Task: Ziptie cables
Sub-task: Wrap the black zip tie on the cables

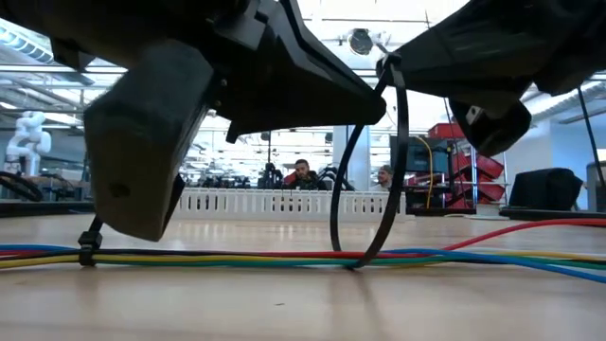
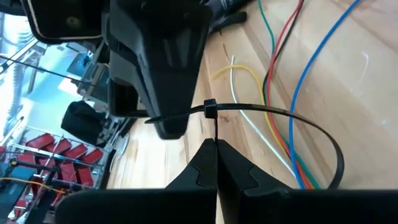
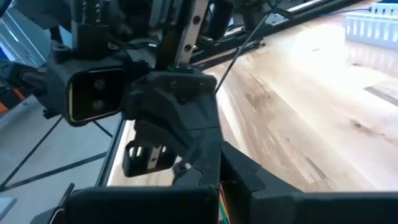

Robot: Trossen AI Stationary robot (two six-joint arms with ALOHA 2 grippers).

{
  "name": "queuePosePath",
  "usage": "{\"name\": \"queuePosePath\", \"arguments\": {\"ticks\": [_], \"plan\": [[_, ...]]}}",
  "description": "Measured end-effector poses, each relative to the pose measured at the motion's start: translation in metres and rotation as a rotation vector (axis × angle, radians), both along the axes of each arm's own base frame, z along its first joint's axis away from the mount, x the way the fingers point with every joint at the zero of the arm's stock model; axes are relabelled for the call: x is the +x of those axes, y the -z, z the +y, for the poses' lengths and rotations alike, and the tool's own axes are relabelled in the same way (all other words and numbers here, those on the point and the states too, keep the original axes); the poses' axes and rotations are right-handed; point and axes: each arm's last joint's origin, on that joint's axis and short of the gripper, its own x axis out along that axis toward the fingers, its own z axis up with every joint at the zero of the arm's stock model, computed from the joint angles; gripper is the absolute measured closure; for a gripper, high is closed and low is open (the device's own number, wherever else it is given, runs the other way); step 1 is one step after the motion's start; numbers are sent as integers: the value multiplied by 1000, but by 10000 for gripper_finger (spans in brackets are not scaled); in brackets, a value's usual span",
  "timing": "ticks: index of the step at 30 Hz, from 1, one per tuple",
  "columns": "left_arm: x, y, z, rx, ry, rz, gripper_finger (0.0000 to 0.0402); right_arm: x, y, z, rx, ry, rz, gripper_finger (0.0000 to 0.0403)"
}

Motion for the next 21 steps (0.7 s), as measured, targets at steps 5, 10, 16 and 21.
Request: {"name": "queuePosePath", "arguments": {"ticks": [5, 10, 16, 21], "plan": [[0, 0, 0, -1, -1, -2, 402, -4, -10, 8, -32, -44, -82, 399], [0, 0, 0, -3, -1, -4, 402, -11, -20, 17, -97, -89, -124, 360], [0, 0, 0, -2, -3, -4, 402, -19, -19, 15, -186, 22, -48, 289], [0, 0, 0, -2, -3, -4, 402, -13, -9, 6, -93, 23, 38, 245]]}}
